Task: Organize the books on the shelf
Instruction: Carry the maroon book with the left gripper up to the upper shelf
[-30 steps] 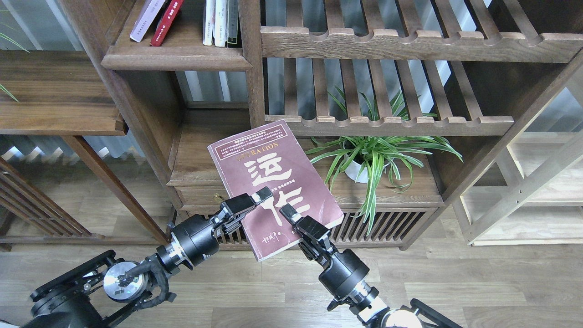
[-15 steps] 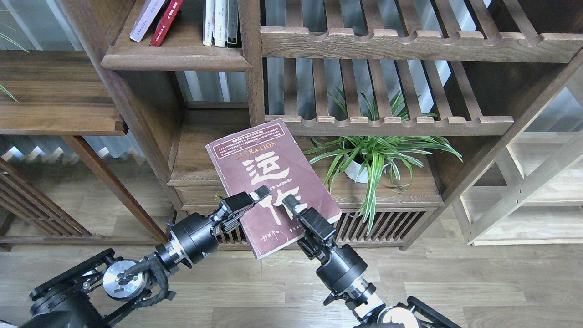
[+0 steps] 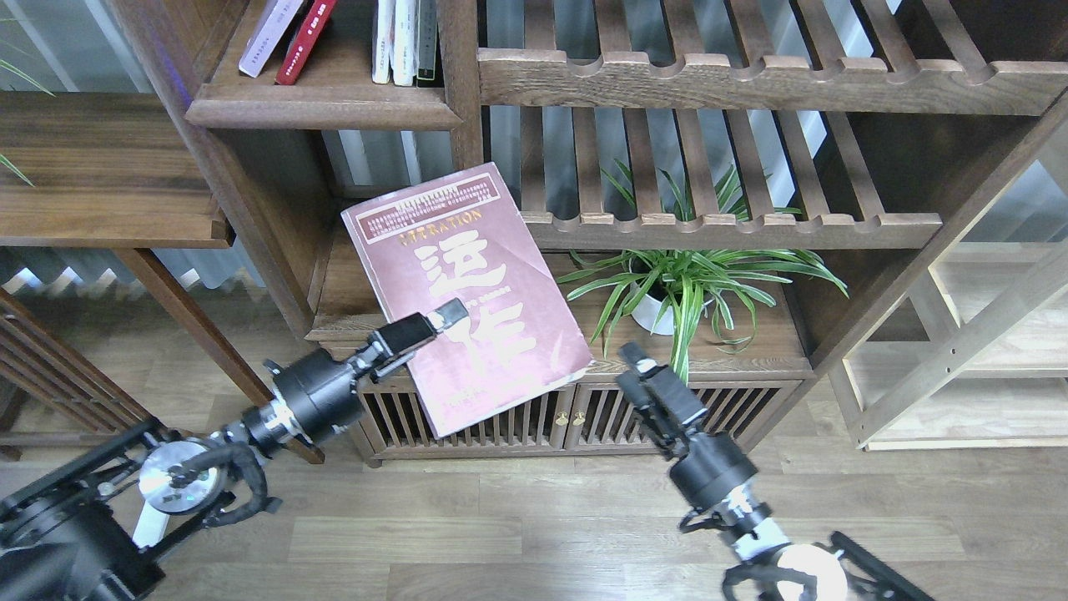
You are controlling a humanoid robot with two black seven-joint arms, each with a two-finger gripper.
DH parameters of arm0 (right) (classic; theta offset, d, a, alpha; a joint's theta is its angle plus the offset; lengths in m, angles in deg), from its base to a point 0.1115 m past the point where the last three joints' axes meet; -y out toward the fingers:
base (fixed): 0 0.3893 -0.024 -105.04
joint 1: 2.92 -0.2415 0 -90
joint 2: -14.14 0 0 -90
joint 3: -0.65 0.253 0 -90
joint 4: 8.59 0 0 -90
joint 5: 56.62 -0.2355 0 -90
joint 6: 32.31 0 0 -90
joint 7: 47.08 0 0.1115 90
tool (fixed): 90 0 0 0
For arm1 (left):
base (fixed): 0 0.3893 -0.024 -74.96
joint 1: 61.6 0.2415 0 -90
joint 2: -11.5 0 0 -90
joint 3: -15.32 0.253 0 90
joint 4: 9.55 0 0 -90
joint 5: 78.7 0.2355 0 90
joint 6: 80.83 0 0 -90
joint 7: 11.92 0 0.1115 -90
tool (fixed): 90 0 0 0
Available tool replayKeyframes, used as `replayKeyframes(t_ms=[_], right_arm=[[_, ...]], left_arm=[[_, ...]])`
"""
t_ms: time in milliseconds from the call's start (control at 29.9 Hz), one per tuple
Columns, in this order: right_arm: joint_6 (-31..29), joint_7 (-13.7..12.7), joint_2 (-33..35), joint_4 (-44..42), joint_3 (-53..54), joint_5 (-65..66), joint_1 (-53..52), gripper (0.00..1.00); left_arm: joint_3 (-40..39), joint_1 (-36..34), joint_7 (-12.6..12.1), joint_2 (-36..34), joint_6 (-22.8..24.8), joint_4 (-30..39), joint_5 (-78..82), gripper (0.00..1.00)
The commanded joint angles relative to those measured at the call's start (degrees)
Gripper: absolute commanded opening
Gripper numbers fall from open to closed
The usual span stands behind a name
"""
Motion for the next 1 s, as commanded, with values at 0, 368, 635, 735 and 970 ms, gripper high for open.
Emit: replayKeyframes(t_ms=[0, 368, 635, 735, 970], right_arm=[[0.01, -0.17, 3.52, -1.96, 1.64, 0.05, 0.23, 0.91], [0.01, -0.43, 7.75, -6.71, 2.26, 0.14, -0.73, 0.91], [0.01, -0.43, 8.02, -6.8, 2.08, 0.93, -1.53, 0.91], [0.01, -0.52, 8.02, -6.89, 1.91, 1.2, -1.53, 0.91], [0.01, -0.52, 8.02, -8.03, 2.26, 1.2, -1.88, 0.91]], left_arm=[[-2.35, -0.11, -0.08, -4.43, 0.01, 4.15, 5.09, 0.05], [-12.96, -0.2, -7.71, -17.01, 0.01, 14.0, 13.18, 0.07], [-25.8, -0.2, -13.87, -16.57, 0.01, 15.68, 22.13, 0.05], [-30.37, -0.55, -14.05, -15.96, 0.01, 15.68, 26.27, 0.05], [-39.87, -0.73, -14.05, -11.22, 0.01, 15.67, 31.28, 0.03]])
